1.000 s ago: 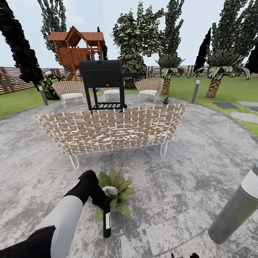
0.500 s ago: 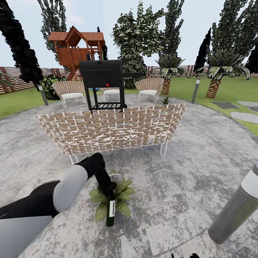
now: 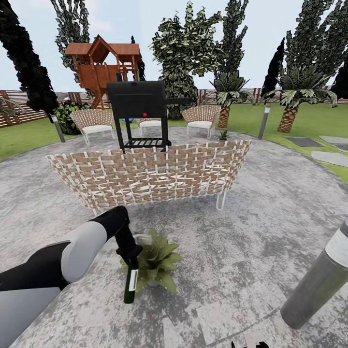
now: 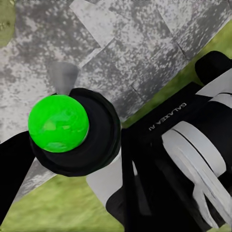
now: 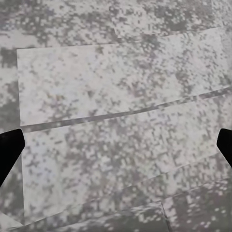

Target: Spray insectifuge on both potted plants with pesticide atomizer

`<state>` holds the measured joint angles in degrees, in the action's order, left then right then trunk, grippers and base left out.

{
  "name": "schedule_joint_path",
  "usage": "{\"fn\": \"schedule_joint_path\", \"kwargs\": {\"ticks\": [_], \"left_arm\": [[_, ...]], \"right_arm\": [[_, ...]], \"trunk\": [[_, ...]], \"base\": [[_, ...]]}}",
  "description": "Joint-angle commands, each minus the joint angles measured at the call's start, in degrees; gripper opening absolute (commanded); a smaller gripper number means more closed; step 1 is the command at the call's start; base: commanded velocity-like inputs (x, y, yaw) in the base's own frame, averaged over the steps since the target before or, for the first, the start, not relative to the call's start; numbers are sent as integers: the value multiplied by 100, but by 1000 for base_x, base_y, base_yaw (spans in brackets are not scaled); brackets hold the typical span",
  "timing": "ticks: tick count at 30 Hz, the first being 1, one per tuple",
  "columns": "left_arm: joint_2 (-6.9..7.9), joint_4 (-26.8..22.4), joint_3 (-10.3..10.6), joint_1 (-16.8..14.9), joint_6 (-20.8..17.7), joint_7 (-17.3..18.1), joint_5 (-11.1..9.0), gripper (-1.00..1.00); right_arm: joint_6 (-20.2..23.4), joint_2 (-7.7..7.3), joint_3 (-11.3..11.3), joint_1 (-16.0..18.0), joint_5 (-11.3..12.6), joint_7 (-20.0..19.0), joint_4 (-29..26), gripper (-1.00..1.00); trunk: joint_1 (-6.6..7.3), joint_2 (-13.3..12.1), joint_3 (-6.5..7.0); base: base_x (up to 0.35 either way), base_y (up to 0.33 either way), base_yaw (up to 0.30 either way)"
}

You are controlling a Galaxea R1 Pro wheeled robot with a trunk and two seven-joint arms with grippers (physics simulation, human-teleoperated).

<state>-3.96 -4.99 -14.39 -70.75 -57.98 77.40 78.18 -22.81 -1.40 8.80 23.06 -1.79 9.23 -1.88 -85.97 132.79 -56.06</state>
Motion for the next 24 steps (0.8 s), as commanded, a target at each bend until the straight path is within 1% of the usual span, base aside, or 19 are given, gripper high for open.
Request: {"fn": "schedule_joint_path", "kwargs": {"ticks": [1, 4, 7, 8, 13, 18, 20, 24], "left_arm": [[-4, -18, -38, -1, -61, 47, 78, -100], [-3, -46, -26, -2, -54, 44, 132, -100], [0, -96, 48, 10, -48, 39, 412, -100], [-1, -122, 53, 13, -52, 39, 449, -100], [-44, -185, -2, 9, -55, 46, 460, -100], [-68, -685, -47, 8, -63, 54, 426, -100], [-69, -797, -56, 8, -64, 55, 420, -100], [-100, -847, -65, 8, -64, 62, 409, -100]], "right_arm": [[-4, 0, 43, 4, -19, 44, 4, 100], [-4, -4, 43, 2, -15, 44, -1, 100], [-4, 0, 43, 3, -7, 44, -12, 100], [-4, 3, 43, 1, -6, 44, -15, 100], [-4, 8, 43, 3, -6, 44, -17, 100], [-4, 9, 43, 5, -6, 44, -21, 100], [-4, 9, 43, 5, -3, 44, -22, 100], [-4, 9, 43, 4, 2, 44, -23, 100]], "trunk": [[1, 2, -5], [1, 2, -5], [1, 2, -5], [1, 2, -5], [1, 2, -26], [1, 2, -70], [1, 2, -88], [1, 2, -124]], "base": [[0, 0, 0], [0, 0, 0], [0, 0, 0], [0, 0, 0], [0, 0, 0], [0, 0, 0], [0, 0, 0], [0, 0, 0]]}}
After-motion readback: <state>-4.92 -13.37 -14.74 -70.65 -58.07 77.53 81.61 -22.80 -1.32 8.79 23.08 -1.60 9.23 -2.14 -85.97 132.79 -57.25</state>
